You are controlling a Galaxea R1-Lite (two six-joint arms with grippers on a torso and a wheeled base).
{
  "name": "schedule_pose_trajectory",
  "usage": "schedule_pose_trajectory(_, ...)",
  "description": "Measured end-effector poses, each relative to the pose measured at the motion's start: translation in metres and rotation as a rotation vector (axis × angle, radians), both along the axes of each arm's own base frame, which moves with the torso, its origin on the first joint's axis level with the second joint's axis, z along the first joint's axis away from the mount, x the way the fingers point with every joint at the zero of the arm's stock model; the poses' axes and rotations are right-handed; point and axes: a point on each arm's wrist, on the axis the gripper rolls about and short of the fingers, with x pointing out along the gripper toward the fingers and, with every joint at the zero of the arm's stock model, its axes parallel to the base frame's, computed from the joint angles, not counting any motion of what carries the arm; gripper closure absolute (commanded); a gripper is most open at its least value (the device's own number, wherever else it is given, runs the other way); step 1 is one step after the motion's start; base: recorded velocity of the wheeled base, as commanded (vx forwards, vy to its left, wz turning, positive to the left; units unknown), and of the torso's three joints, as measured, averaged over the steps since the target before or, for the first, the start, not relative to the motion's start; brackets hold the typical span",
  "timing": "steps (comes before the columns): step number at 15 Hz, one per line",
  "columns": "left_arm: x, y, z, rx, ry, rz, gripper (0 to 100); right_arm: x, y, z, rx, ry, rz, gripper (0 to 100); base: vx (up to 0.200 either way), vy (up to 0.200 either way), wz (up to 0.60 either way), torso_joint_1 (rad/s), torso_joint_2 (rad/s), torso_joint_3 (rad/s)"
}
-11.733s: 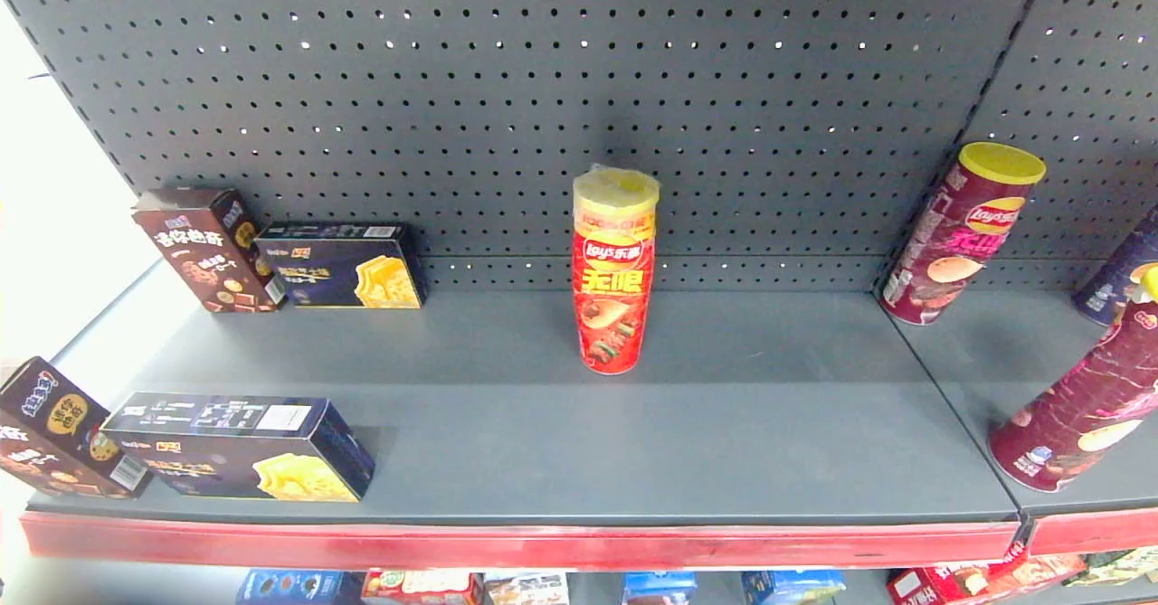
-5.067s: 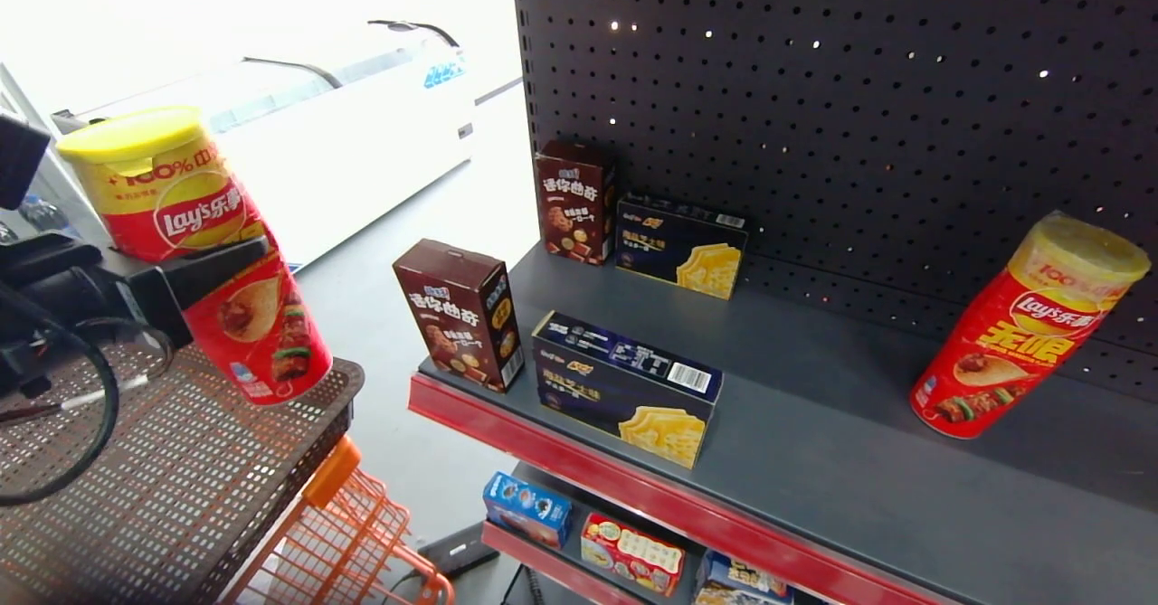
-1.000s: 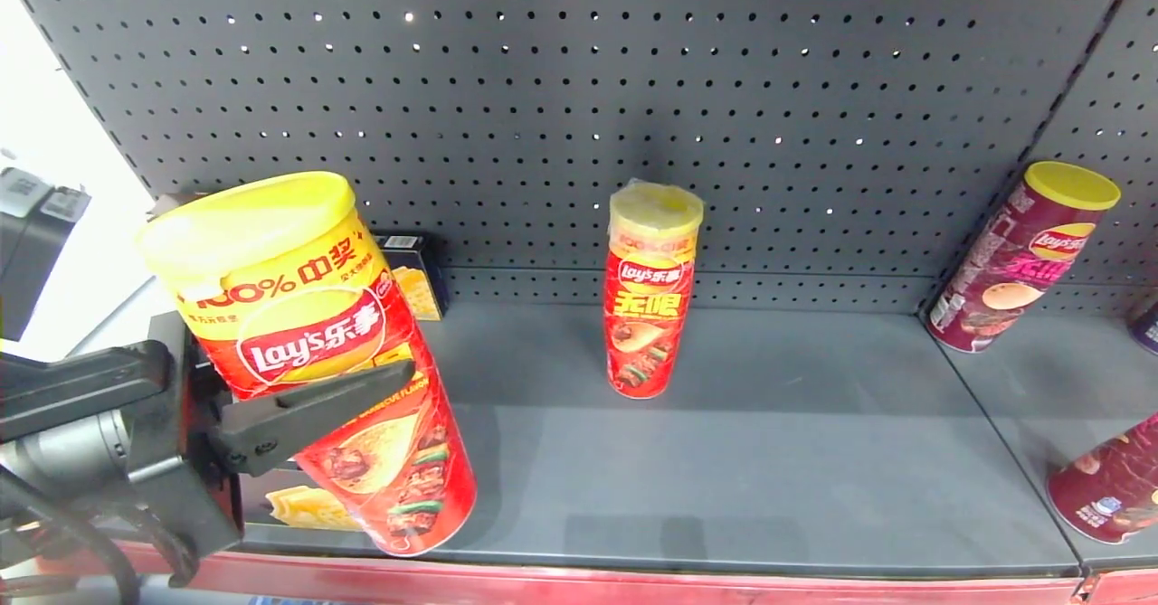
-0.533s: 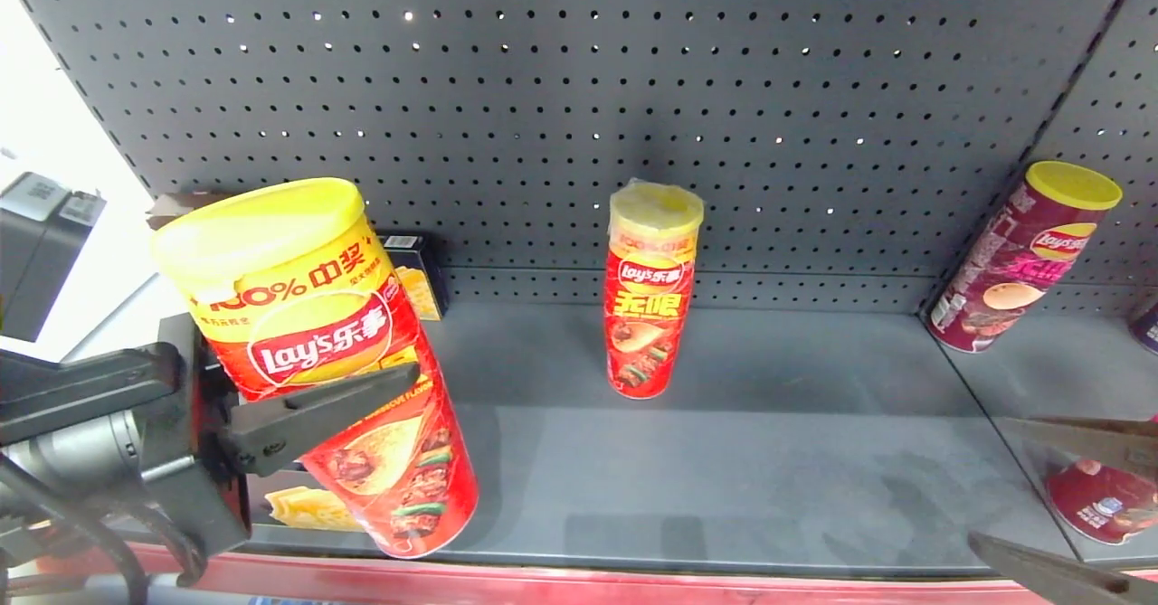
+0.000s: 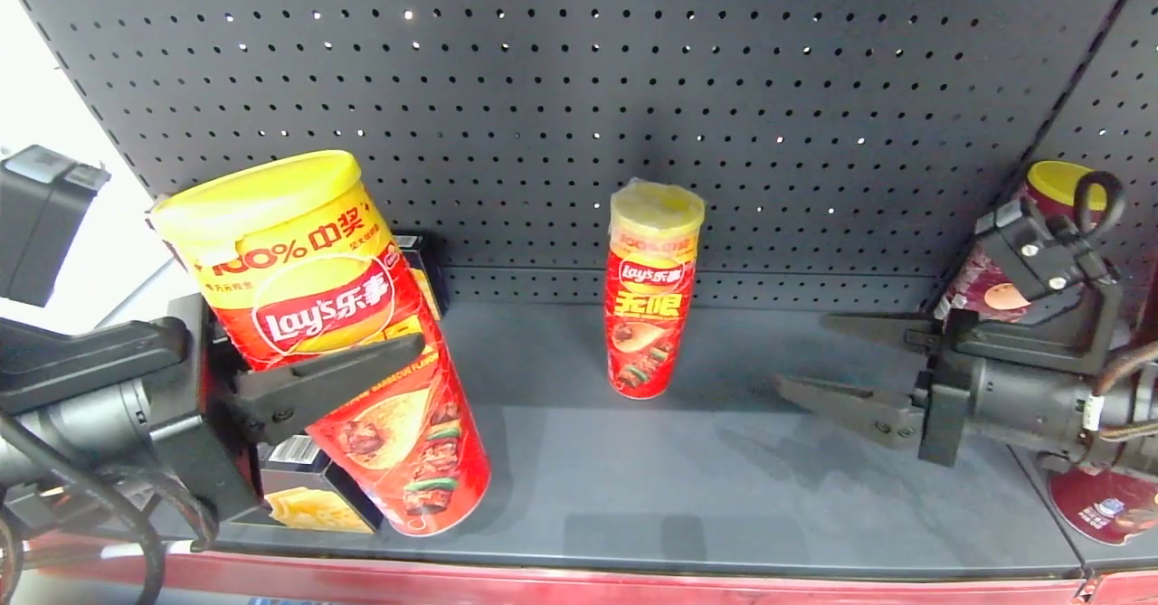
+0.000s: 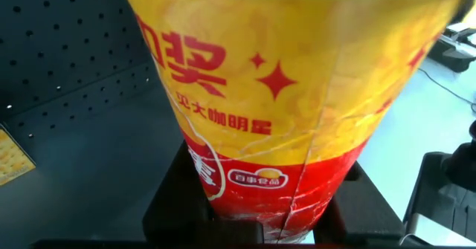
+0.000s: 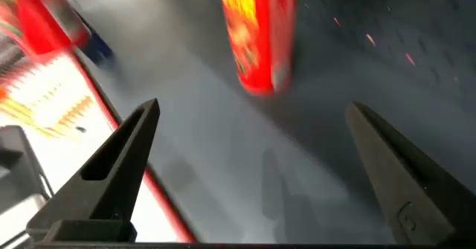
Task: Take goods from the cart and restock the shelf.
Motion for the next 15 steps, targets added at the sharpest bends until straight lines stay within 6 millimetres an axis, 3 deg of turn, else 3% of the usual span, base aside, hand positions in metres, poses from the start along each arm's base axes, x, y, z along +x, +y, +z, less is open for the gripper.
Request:
schedule_pose_trajectory(2, 0.001, -0.001, 0.000, 0.000, 0.002, -0.001, 100, 0.020, 0.007, 0.001, -0.002, 0.001, 0.009, 0, 0.000, 0.000, 0.00, 0.000, 0.00, 0.000)
schedule_pose_trajectory(10, 0.003, -0.001, 0.001, -0.002, 0.002, -0.003, 100, 0.102, 0.013, 0.006, 0.019, -0.179, 0.487, 0, 0.000, 0.000, 0.00, 0.000, 0.00, 0.000)
schedule_pose_trajectory(15, 0.004, -0.002, 0.001, 0.001, 0.006, -0.009, 100, 0.134, 0.024, -0.001, 0.026, -0.199, 0.528, 0, 0.000, 0.000, 0.00, 0.000, 0.00, 0.000)
